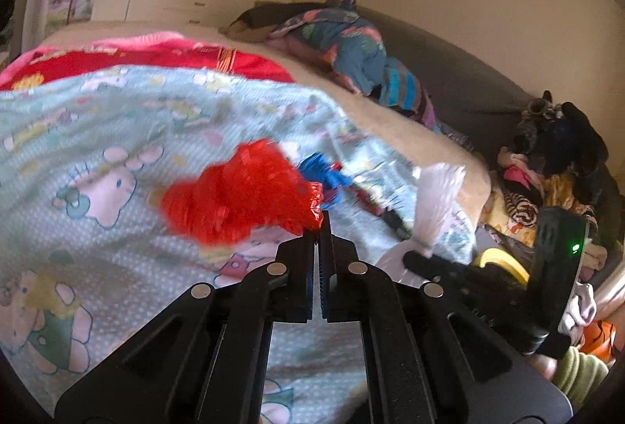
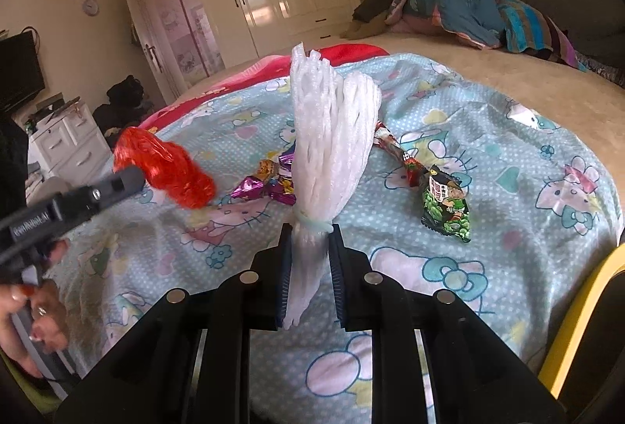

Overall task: Collect trash
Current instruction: 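Carry the red bag and white bag over the yellow bin with both tools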

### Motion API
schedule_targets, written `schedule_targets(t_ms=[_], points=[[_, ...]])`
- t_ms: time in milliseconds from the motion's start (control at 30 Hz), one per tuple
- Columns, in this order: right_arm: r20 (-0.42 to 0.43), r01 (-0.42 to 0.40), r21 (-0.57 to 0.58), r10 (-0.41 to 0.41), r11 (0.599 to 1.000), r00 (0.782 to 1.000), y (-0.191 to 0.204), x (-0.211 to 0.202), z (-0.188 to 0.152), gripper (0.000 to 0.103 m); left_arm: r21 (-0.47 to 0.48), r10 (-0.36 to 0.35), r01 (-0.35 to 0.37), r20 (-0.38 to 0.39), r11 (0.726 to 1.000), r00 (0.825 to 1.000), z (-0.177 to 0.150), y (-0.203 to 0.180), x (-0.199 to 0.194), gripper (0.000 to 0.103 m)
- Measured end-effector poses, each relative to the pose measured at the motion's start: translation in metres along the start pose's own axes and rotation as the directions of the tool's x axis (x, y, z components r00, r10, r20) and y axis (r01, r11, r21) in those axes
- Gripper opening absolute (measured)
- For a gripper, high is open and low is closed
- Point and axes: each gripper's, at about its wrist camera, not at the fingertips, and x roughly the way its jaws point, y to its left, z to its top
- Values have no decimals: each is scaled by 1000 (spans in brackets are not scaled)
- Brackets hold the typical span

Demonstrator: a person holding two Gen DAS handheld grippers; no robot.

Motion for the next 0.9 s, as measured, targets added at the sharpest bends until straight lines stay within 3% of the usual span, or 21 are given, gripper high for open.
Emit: schedule_targets(t_ms=[467, 900], points=[[39, 11, 10, -11, 1000, 999, -1, -30, -1, 16, 82, -96, 90, 61, 993, 994, 16, -46, -32, 1], [104, 34, 54, -40, 998, 994, -16, -67, 5, 16, 137, -167, 158, 57, 978, 984, 14, -79, -40, 1]])
